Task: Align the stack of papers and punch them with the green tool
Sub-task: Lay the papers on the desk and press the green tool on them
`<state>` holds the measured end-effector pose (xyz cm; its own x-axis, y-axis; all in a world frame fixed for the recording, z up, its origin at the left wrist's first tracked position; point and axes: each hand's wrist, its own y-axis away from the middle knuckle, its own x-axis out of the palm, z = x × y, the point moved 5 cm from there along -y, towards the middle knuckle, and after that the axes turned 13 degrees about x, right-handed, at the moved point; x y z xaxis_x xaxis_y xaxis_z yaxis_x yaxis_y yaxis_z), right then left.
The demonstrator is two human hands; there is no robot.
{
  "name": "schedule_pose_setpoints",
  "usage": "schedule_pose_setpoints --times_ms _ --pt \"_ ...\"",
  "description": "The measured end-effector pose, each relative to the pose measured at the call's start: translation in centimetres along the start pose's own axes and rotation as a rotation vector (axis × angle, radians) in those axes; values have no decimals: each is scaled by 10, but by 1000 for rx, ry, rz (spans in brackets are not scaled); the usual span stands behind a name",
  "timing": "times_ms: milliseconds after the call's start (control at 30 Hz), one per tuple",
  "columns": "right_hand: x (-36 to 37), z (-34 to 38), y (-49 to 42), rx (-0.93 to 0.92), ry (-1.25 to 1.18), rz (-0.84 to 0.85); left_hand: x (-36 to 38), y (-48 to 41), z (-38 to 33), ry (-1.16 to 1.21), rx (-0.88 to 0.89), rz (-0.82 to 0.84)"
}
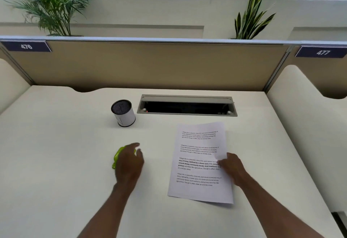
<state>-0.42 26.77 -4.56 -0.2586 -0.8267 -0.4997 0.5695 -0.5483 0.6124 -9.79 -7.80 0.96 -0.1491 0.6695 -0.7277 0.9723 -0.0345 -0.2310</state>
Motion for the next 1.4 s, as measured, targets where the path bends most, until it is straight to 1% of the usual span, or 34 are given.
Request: schedule_pose_setpoints --times_ms 33,67,100,167,233,300,367,467,567,667,833,967,1067,1233,1400 --pt "0 0 0 5 -3 3 -10 -5 8 -49 -30 -22" --pt "0 0 0 6 -7 5 -17 -10 17 -92 -79 -9" --pt "0 0 0 8 -10 8 -21 -14 28 -127 -139 35" --pt "0 0 1 8 -16 14 -21 -16 45 -170 -247 177" --pt "0 -1 0 15 -29 22 -13 -15 60 -164 -257 299" --pt "0 -1 0 27 -47 28 0 -17 81 -169 -211 353" --pt "-1 -1 2 26 -58 27 14 -20 100 -197 -197 347" --pt "-1 -1 2 25 -64 44 -2 -17 63 -193 -219 290" --pt "0 -3 -3 28 -80 42 -1 -18 48 -153 -260 268" --pt "0 -5 -5 31 -115 48 18 -18 36 -102 -258 304" --pt "0 -7 -6 55 -140 69 60 -11 -10 -9 -180 374" --pt "0 -11 -9 80 -158 91 83 -8 -36 8 -176 401" --pt "-1 -16 -12 103 -205 129 93 -7 -39 -6 -172 411" --pt "-3 -21 -16 146 -336 181 94 -9 -35 -14 -170 362" --pt "-4 -21 -20 165 -415 250 96 -12 -34 -4 -156 352"
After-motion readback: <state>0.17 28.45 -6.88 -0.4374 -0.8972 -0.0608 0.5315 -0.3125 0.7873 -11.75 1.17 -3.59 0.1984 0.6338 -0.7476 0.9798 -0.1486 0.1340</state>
